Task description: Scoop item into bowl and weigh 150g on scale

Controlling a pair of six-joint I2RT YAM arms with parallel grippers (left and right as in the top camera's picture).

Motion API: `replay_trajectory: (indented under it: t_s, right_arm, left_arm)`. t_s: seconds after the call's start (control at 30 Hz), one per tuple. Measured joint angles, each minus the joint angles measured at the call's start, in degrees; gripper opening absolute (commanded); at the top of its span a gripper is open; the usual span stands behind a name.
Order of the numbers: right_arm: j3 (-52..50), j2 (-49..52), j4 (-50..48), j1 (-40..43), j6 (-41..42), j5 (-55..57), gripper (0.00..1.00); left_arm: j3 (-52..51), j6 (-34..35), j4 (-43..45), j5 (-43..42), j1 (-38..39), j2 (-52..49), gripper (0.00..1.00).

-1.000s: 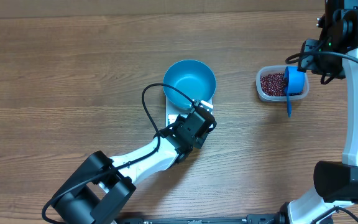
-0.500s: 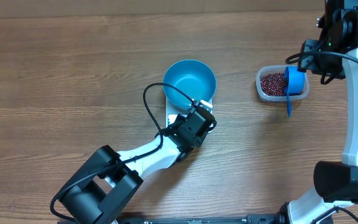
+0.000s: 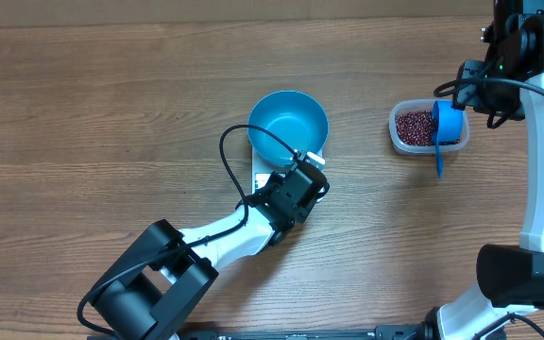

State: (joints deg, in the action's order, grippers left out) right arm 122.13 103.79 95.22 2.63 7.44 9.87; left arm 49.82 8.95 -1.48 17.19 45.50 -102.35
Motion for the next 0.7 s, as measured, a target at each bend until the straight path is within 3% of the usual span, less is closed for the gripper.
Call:
replay_trajectory:
  t_s: [0.7]
  right_arm:
    - [0.0, 0.0, 0.35, 0.0, 0.02, 0.02, 0.58]
  left_arm:
    - [0.0, -0.66, 1.07, -1.77, -0.98, -0.24, 0.04]
